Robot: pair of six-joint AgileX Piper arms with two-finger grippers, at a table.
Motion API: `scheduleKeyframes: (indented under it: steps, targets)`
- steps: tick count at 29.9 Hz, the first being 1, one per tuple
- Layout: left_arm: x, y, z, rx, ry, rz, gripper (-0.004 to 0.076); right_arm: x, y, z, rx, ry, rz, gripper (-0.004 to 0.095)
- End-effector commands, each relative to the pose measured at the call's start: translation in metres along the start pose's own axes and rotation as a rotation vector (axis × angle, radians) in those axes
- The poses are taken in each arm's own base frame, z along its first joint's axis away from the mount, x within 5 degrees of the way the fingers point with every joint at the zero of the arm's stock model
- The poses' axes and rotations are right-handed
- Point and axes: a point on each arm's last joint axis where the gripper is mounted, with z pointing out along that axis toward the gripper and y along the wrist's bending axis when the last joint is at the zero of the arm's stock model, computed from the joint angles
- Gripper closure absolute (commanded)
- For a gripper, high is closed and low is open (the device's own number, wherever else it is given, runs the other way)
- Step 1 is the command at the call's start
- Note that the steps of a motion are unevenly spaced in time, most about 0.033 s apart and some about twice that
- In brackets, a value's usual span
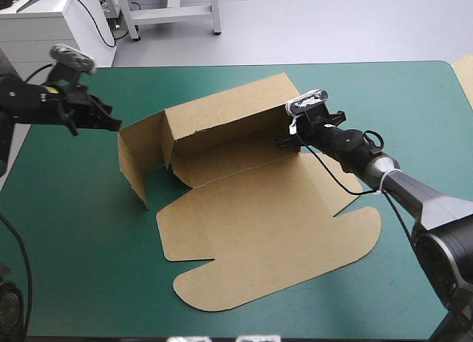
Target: Fold the box
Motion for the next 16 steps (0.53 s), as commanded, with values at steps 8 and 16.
scheduleKeyframes:
  steps: [8, 16]
  targets:
    - [0.09, 0.079, 0.006, -0.067, -0.135, -0.572, 0.0731, -0.023, -0.016, -0.011, -0.154, -0.017, 0.037, 0.0929]
    - [0.142, 0.072, 0.044, -0.03, -0.105, -0.718, 0.0731, -0.061, -0.054, -0.012, -0.203, 0.215, 0.177, 0.0917]
